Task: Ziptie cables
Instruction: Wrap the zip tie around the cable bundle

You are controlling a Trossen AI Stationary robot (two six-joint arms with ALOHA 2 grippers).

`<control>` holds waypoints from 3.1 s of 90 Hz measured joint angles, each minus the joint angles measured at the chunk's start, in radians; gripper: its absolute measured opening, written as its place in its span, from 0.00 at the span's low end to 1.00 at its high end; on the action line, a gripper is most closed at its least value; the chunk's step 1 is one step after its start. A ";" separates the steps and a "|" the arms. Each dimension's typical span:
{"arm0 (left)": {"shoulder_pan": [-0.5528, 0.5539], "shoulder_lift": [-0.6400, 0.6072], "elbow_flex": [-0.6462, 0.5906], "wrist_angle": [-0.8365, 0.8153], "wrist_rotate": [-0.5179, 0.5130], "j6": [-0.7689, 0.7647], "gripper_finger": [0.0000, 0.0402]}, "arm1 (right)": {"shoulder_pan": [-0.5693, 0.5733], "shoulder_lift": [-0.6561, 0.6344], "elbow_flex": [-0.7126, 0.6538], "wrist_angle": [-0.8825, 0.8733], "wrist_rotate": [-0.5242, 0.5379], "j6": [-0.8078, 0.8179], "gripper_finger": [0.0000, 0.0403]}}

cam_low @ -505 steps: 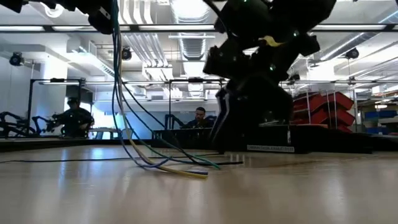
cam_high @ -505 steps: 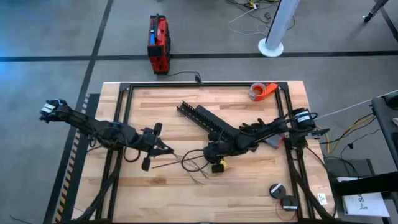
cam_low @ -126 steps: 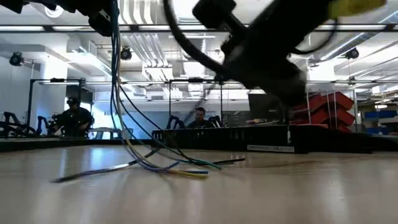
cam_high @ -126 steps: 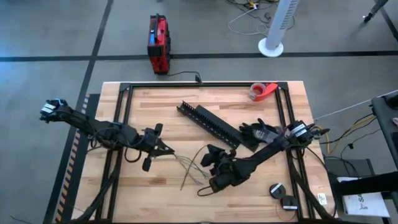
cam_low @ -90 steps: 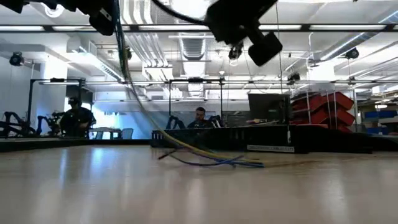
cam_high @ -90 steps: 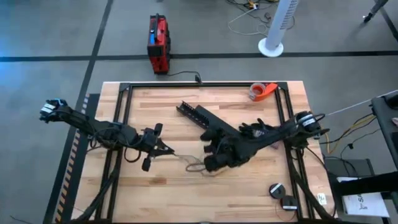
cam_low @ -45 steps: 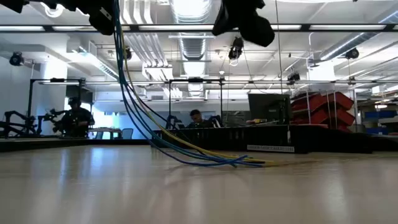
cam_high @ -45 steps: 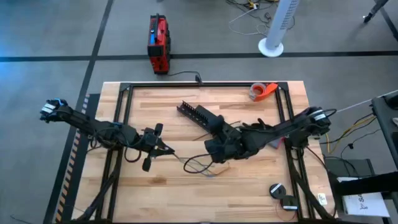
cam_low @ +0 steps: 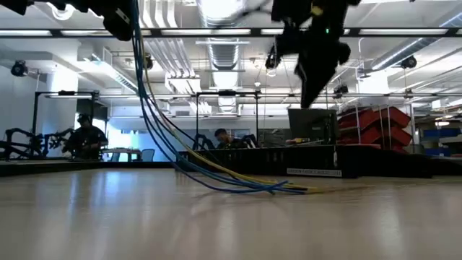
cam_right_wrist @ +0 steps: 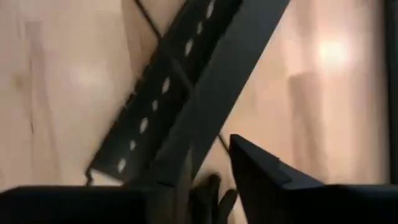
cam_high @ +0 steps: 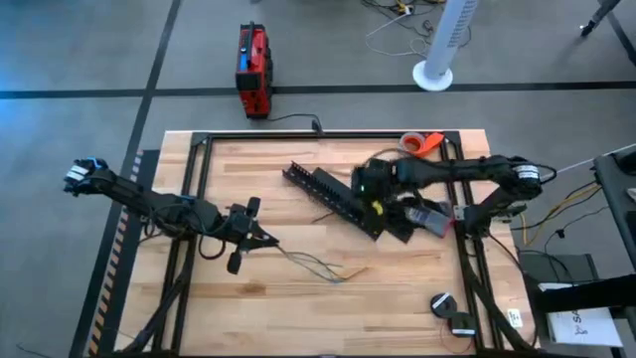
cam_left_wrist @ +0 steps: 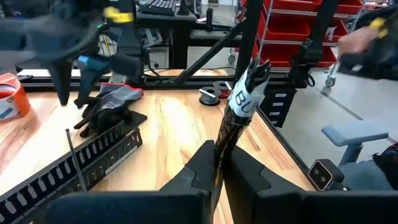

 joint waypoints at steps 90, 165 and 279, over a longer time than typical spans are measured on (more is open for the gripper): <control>0.000 0.016 0.000 -0.001 -0.002 0.037 0.02 | -0.142 0.188 -0.149 0.165 0.003 -0.346 0.17; 0.000 0.002 0.000 -0.034 -0.002 0.014 0.02 | 0.139 0.175 0.246 -0.170 0.079 0.107 0.00; 0.000 0.004 0.000 -0.045 0.000 -0.022 0.02 | 0.426 0.376 0.262 -0.099 0.017 0.660 0.43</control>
